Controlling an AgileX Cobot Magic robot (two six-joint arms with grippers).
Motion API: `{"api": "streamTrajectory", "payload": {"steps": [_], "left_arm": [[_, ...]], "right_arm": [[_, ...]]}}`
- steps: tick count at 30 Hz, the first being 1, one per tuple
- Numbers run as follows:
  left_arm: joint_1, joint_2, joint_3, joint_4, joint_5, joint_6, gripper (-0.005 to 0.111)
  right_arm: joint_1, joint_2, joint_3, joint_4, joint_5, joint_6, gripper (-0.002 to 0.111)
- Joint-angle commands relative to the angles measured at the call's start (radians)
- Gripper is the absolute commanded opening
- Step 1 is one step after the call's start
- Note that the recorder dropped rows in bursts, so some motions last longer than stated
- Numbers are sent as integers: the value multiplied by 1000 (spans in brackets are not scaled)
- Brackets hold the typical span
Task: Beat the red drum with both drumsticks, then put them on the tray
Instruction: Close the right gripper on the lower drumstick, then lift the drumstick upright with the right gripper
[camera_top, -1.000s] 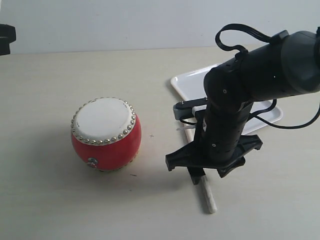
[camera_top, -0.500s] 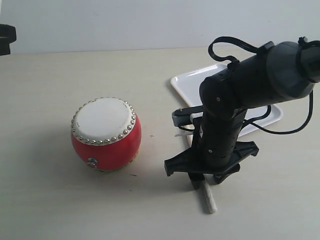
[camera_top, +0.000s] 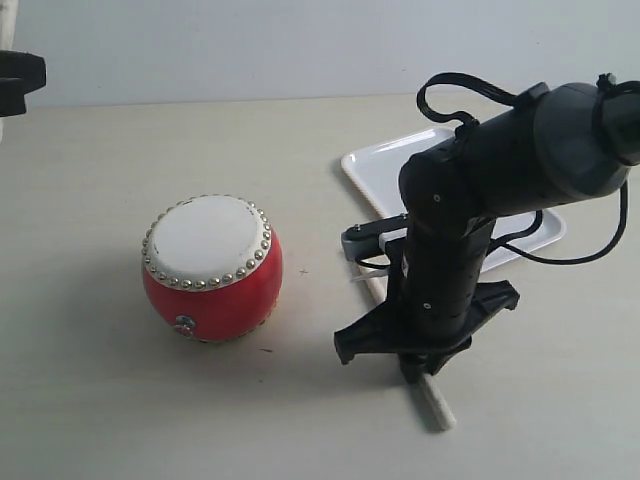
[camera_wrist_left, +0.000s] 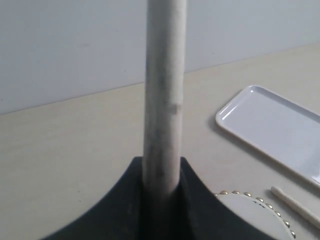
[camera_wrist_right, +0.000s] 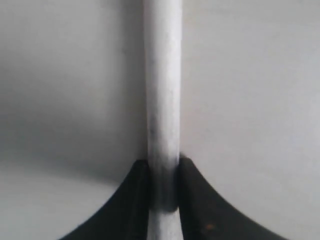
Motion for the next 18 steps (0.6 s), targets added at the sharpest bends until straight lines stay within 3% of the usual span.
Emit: {"api": "streamTrajectory", "payload": {"steps": [1, 4, 8, 14, 18], "left_arm": [[2, -9, 0, -1, -102, -11, 0], [0, -18, -2, -1, -209, -11, 0], [0, -33, -7, -1, -198, -37, 0], [0, -15, -70, -1, 199, -37, 0], [2, 57, -137, -1, 314, -50, 0]], "right_arm": [[-1, -92, 3, -26, 38, -170, 0], [-22, -182, -8, 13, 38, -345, 0], [-141, -277, -73, 126, 30, -517, 0], [-339, -283, -205, 442, 38, -887, 0], [-445, -226, -291, 803, 92, -1158, 0]]}}
